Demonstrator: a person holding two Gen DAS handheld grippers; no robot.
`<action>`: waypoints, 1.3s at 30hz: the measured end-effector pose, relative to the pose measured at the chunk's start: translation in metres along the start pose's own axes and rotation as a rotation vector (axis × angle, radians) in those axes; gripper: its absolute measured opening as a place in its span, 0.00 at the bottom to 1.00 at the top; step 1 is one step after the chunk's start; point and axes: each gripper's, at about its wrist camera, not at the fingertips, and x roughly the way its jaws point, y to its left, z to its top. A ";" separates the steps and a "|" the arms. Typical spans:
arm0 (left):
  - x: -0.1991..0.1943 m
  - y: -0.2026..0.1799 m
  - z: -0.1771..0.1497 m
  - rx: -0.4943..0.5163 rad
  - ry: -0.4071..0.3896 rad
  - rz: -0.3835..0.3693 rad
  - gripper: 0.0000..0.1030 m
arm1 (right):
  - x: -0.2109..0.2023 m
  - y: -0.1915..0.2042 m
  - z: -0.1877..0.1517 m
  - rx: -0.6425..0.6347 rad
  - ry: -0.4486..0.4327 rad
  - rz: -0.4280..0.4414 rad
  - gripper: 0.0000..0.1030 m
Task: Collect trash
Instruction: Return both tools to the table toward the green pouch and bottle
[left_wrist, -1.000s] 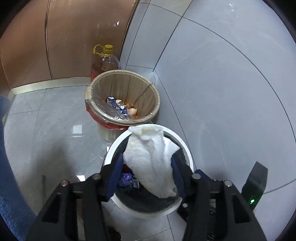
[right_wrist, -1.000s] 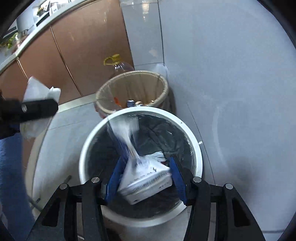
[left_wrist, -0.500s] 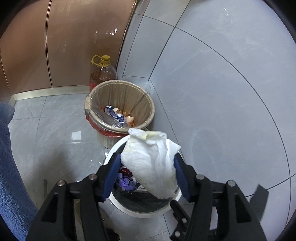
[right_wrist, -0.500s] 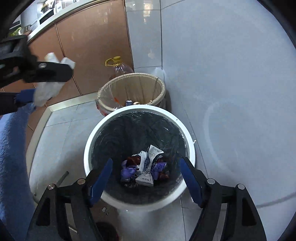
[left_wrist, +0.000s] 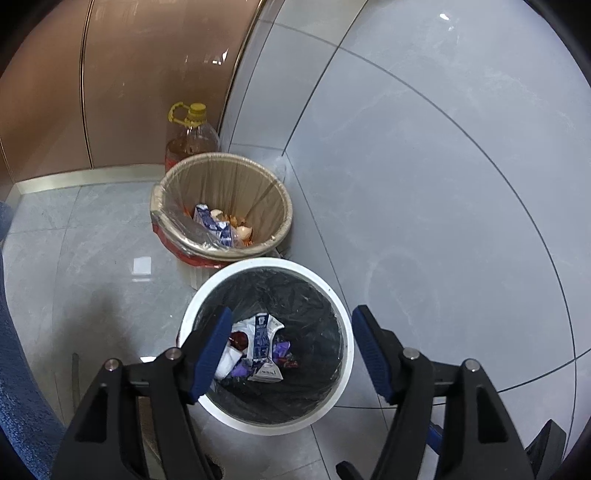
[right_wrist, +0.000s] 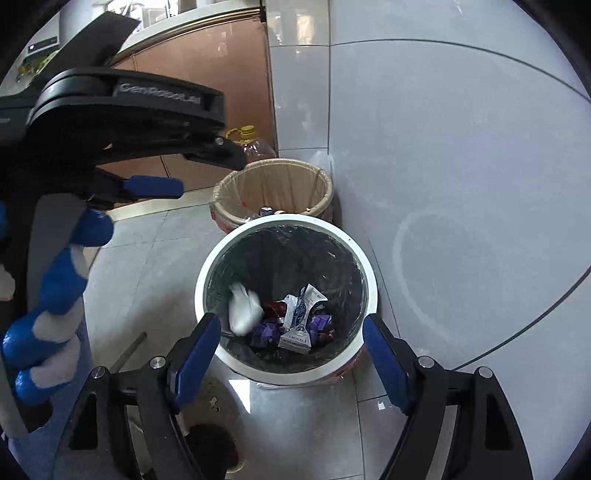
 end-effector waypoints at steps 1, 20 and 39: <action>-0.003 0.000 -0.001 0.000 -0.009 0.000 0.64 | -0.001 0.001 0.000 -0.002 -0.003 0.002 0.75; -0.243 -0.006 -0.095 0.092 -0.474 0.328 0.64 | -0.136 0.030 -0.006 -0.026 -0.253 0.085 0.96; -0.384 0.045 -0.226 0.012 -0.594 0.590 0.66 | -0.228 0.115 -0.029 -0.202 -0.393 0.330 1.00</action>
